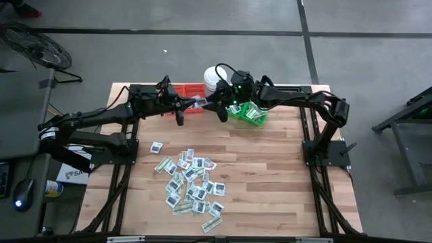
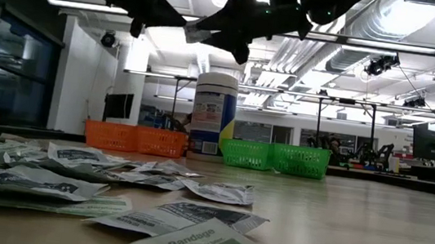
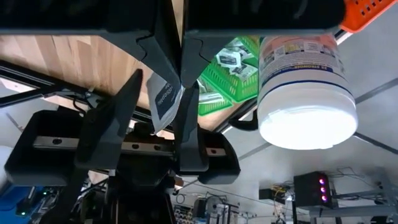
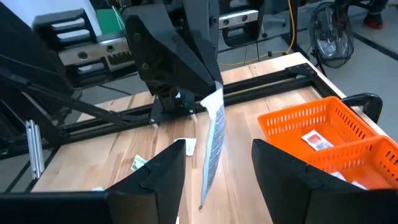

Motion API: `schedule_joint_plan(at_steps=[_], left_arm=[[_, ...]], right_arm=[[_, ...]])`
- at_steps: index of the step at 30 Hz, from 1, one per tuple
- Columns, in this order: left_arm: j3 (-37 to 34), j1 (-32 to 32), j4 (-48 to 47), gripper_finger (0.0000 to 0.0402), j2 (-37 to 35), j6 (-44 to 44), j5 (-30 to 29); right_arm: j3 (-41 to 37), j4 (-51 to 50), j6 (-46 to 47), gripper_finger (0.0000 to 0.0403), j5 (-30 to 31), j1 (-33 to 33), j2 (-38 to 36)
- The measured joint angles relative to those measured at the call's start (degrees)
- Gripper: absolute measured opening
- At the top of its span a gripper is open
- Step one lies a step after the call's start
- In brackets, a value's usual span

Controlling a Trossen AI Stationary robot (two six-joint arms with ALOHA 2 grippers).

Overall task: Pick & Place First Aid Supplies
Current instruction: Put the black towelette pack into the left green bin

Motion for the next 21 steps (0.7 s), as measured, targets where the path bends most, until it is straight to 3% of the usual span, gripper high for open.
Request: schedule_joint_plan(at_steps=[7,14,21], left_arm=[[0.0,0.0,0.0,0.0000,0.0,0.0,0.1],[0.0,0.0,0.0,0.0000,0.0,0.0,0.5],[0.0,0.0,0.0,0.0005,0.0,2.4,1.7]], right_arm=[[0.0,0.5,-0.4,0.0114,-0.4,0.0,0.0],[0.0,0.7,-2.1,0.0013,0.1,0.0,0.0],[0.0,0.8,-2.2,0.0004,-1.0,-0.2,0.0]])
